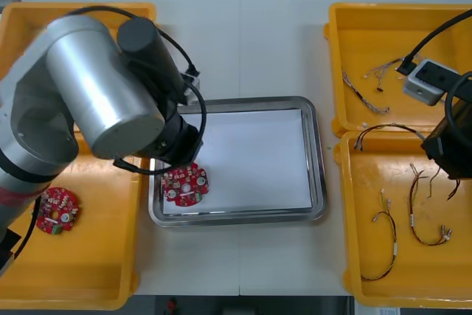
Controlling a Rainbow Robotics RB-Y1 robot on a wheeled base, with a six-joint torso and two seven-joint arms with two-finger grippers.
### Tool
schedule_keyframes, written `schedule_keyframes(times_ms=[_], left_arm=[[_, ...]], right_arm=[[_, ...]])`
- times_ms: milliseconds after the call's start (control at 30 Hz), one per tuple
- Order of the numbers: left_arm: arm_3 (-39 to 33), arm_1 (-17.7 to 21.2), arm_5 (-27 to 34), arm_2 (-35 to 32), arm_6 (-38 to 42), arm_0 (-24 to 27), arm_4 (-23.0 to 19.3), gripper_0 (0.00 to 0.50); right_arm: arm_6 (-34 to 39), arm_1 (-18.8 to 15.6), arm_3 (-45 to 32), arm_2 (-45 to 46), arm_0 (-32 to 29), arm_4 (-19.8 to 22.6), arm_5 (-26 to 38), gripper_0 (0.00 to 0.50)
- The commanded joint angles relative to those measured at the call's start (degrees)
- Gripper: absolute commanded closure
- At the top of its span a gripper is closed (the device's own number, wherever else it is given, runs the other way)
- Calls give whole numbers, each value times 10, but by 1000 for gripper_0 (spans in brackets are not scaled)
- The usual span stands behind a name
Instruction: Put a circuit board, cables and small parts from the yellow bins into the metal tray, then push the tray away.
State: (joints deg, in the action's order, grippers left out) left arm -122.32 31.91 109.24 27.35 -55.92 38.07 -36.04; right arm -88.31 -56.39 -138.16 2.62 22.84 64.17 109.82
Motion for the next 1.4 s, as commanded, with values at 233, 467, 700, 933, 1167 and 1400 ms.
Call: schedule_keyframes(times_ms=[233,467,700,933,1167,1400], left_arm=[[-17,53,8,-159,-22,27,-41,0],[55,106,8,-230,-71,27,-46,0],[157,138,8,-290,-133,28,-14,0],[241,155,-21,-304,-179,27,18,0],[307,156,-103,-312,-223,35,27,0],[346,156,-169,-312,-278,40,23,0]], right_arm=[[-20,19,-46,-147,143,6,2,500],[-34,103,-2,-266,237,-31,2,500],[-93,197,51,-356,300,-103,2,500],[-204,211,92,-415,301,-171,2,500],[-280,215,141,-477,297,-219,-43,500],[-276,237,199,-513,285,-242,-94,500]])
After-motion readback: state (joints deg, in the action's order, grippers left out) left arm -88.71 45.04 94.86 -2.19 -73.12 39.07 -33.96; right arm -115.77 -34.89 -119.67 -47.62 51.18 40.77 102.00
